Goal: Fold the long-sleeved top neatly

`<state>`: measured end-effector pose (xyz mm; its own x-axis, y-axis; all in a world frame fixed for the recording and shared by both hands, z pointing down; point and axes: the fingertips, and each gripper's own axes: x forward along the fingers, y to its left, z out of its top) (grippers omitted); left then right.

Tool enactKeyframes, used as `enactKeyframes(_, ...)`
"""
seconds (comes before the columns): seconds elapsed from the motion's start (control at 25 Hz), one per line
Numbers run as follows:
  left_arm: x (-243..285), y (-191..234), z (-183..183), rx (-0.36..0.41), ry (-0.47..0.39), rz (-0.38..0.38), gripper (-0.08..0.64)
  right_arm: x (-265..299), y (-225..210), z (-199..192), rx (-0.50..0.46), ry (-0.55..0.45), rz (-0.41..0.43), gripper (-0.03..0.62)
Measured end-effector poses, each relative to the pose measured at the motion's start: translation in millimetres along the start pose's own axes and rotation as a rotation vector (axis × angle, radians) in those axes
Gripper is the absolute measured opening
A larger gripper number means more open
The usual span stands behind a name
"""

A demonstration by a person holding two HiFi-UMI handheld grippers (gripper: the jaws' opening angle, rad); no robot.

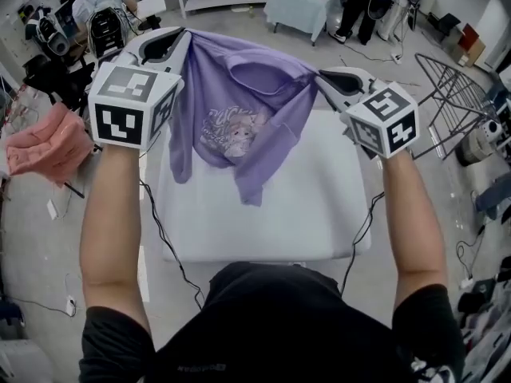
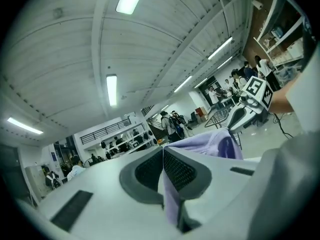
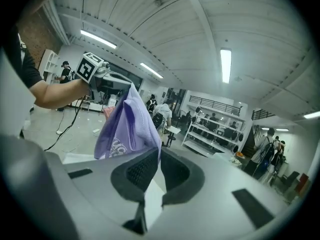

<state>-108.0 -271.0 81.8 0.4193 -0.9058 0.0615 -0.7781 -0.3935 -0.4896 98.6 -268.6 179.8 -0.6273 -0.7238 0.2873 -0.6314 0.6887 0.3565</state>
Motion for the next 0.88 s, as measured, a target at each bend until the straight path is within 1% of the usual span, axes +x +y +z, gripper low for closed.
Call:
enactKeyframes(0.08,-3,-1,14,0.018,-0.009,0.0,0.009,4,6,-8,0.047,-0.007,0.0,0.025)
enactKeyframes(0.16,-4,-3,21,0.019,-0.001,-0.004,0.008,6,11,-17,0.108,-0.016,-0.003,0.031)
enactKeyframes(0.28,-2,-9,13,0.014,0.044,-0.015,0.008,8,28,-31,0.232,-0.039,0.04,0.051)
enactKeyframes(0.36,1,-14,1,0.015,0.083,-0.019,0.008,11,50,-44,0.286,-0.033,0.085,0.066)
enactKeyframes(0.44,4,-18,-8,0.009,0.109,-0.02,0.008,18,82,-61,0.298,-0.003,0.132,0.091)
enactKeyframes(0.52,6,-17,-13,0.001,0.118,-0.016,0.008,29,120,-77,0.29,0.036,0.181,0.111)
enactKeyframes(0.68,2,-9,-12,-0.018,0.117,-0.004,0.008,52,182,-98,0.288,0.081,0.244,0.126)
enactKeyframes(0.76,-1,-6,-9,-0.025,0.115,-0.002,0.008,64,198,-104,0.284,0.091,0.238,0.14)
enactKeyframes(0.88,-4,-6,-7,-0.03,0.116,-0.005,0.008,78,204,-119,0.297,0.099,0.203,0.168)
